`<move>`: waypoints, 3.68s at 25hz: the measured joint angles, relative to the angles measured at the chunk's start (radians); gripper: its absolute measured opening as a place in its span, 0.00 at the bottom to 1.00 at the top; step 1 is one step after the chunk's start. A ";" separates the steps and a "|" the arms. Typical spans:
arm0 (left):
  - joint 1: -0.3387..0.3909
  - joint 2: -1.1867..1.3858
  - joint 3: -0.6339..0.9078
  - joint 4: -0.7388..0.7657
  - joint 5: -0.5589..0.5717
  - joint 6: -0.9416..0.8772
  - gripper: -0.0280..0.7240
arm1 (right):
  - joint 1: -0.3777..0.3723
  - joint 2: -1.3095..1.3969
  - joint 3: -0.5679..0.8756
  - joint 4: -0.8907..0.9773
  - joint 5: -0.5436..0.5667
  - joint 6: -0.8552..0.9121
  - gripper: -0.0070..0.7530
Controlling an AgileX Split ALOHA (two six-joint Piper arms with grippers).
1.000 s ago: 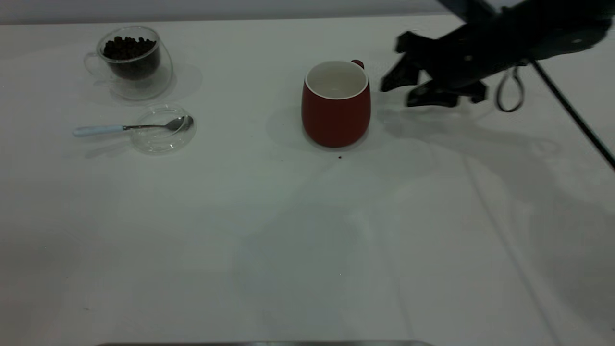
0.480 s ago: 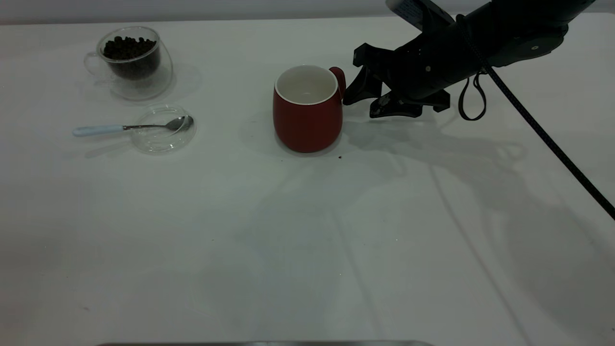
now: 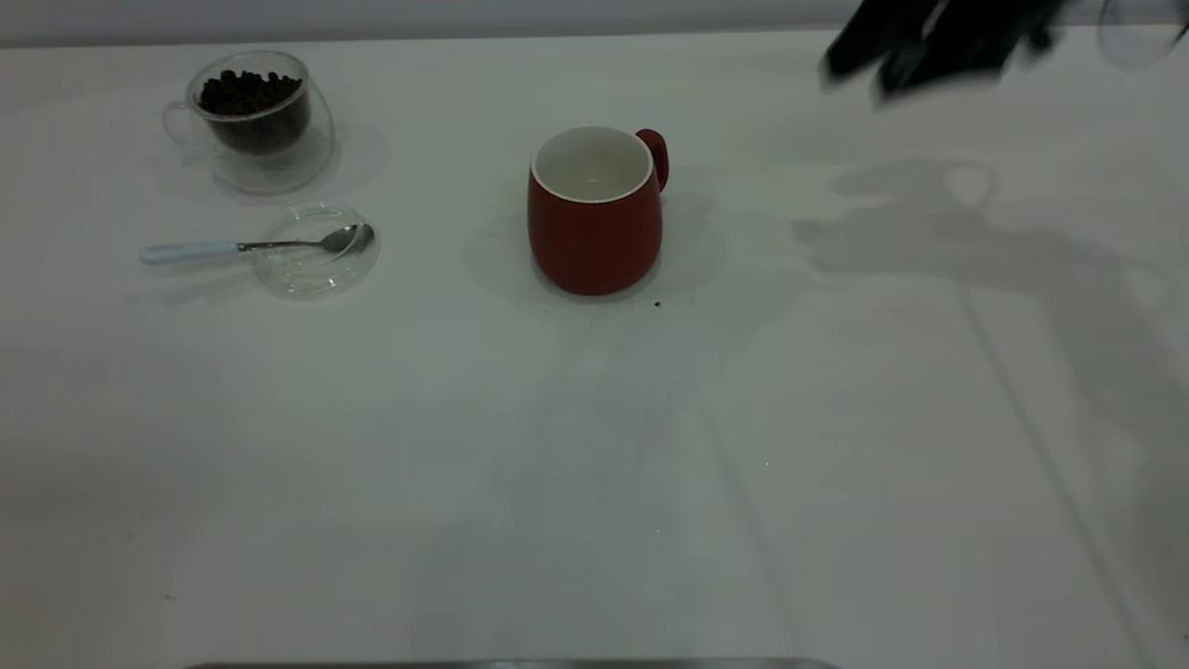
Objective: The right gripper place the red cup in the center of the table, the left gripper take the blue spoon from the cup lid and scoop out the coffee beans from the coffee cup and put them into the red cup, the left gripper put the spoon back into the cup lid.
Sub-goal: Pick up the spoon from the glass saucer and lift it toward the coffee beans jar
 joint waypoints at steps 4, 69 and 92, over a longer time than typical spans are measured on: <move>0.000 0.000 0.000 0.000 0.000 0.000 0.61 | -0.041 -0.254 0.000 -0.187 0.052 0.107 0.68; 0.000 0.000 0.000 0.000 0.000 0.000 0.61 | -0.095 -2.128 0.888 -1.071 0.462 0.914 0.62; 0.000 0.002 -0.001 0.011 -0.011 -0.058 0.61 | -0.095 -2.128 0.894 -1.059 0.462 0.902 0.46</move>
